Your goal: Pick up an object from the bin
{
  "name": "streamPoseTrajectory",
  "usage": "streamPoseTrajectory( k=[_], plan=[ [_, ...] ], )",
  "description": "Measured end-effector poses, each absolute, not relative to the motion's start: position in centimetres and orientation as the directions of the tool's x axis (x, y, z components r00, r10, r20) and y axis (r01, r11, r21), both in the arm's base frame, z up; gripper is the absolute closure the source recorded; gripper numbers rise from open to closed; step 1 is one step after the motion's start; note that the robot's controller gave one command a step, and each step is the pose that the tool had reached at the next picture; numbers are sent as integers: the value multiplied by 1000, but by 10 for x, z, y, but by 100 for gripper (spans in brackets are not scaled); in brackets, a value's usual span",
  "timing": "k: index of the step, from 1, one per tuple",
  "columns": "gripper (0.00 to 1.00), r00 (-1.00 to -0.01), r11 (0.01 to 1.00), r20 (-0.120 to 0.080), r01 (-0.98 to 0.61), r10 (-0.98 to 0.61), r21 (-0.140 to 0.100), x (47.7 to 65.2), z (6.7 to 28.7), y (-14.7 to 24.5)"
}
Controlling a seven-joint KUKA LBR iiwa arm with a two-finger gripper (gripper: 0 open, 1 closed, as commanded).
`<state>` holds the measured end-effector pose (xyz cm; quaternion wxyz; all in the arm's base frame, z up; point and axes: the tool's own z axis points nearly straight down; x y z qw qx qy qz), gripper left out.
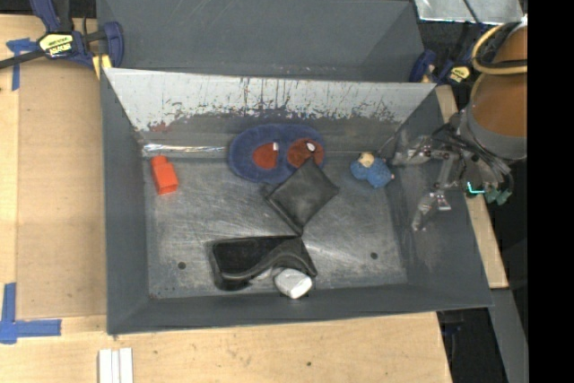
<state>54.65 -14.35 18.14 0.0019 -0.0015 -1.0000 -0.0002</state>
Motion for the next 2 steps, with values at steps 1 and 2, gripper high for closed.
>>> streamPoseTrajectory(
  k=[1, 2],
  plan=[
    [0, -1000, 1000, -13, -6, -6, -2, 598, 93, -142],
    [100, -1000, 1000, -30, -8, -8, -5, 602, 100, -142]
  ],
)
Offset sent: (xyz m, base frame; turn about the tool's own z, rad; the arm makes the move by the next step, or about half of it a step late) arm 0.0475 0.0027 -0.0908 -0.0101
